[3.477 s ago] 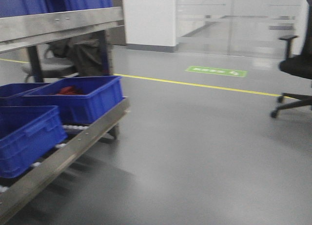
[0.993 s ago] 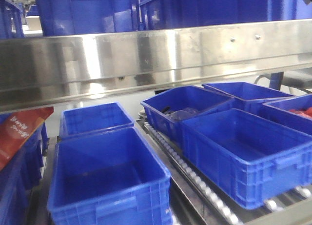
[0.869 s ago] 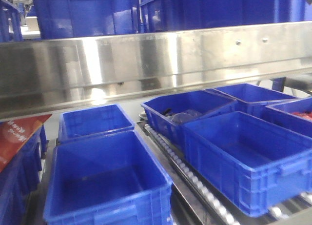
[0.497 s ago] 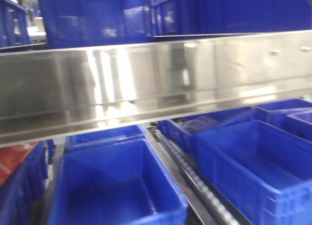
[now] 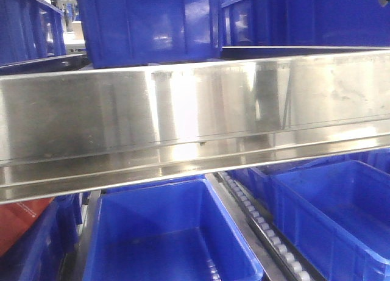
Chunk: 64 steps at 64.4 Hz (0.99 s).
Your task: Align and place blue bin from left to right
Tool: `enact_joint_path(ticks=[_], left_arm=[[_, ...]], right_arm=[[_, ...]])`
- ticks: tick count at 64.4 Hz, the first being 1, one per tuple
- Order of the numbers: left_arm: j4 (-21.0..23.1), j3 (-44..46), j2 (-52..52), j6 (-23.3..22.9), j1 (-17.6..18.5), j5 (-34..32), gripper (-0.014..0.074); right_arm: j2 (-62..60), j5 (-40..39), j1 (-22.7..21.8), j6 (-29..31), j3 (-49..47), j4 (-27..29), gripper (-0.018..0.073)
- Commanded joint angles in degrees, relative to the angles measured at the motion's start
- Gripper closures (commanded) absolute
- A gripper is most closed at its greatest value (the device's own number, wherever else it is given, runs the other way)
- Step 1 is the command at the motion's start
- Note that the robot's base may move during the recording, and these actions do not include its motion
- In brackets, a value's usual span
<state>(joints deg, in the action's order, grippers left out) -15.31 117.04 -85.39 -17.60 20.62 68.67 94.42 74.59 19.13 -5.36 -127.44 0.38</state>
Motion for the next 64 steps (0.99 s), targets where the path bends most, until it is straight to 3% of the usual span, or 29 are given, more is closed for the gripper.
enact_joint_path(ticks=[1,53,64], left_arm=[[0.6,0.9,1.4,0.7,0.7,-5.5,0.0605],[0.6,0.9,1.4,0.7,0.7,-5.5,0.0605],[0.6,0.9,1.4,0.7,0.7,-8.5,0.0605]], right_arm=[[-0.8,-4.8,-0.1,0.3,-0.5,-1.2,0.0638],[-0.8,-4.8,-0.1,0.3,-0.5,-1.2,0.0638],[-0.8,-8.3,-0.1,0.3,-0.5,-0.7,0.0638]])
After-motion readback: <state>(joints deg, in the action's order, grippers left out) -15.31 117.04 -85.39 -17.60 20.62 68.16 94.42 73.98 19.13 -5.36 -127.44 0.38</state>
